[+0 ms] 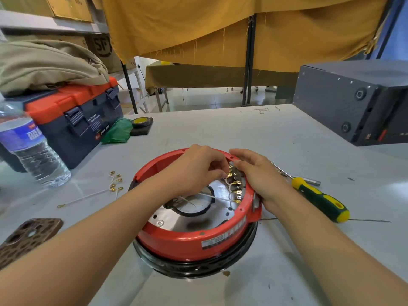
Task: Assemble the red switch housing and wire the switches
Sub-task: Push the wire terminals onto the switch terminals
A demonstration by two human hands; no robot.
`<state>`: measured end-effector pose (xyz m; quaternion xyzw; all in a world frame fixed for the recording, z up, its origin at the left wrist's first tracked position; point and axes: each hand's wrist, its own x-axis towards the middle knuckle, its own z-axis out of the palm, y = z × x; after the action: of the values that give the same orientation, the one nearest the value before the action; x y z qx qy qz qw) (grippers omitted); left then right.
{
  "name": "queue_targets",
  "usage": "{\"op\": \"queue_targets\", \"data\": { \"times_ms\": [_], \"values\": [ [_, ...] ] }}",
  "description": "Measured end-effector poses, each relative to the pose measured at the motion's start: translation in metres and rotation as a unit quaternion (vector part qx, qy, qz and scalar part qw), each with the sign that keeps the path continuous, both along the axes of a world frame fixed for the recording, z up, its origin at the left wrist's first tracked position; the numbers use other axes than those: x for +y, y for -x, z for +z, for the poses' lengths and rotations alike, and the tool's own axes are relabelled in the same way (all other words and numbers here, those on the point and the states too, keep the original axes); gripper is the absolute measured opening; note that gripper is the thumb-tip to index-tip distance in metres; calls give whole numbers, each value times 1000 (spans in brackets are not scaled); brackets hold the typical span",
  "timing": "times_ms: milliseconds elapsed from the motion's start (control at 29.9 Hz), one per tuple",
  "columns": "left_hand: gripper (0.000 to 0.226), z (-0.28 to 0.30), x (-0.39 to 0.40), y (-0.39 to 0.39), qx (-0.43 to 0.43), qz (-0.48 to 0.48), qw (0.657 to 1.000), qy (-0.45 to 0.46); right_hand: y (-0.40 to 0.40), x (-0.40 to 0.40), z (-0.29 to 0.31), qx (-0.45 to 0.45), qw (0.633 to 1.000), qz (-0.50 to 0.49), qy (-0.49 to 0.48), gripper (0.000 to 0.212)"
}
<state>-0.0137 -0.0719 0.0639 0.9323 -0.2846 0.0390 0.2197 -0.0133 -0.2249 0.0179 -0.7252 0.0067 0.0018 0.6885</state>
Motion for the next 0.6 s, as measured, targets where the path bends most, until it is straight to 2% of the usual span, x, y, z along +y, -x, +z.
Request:
{"op": "queue_targets", "data": {
  "times_ms": [201,602],
  "values": [
    [6,-6,-3,-6,-4,11,1000,-3,1,2,0,4,1000,-4,-8,25],
    [5,-24,1,-9,-55,-7,998,-3,-2,-5,-2,-1,1000,14,4,26]
  ]
}}
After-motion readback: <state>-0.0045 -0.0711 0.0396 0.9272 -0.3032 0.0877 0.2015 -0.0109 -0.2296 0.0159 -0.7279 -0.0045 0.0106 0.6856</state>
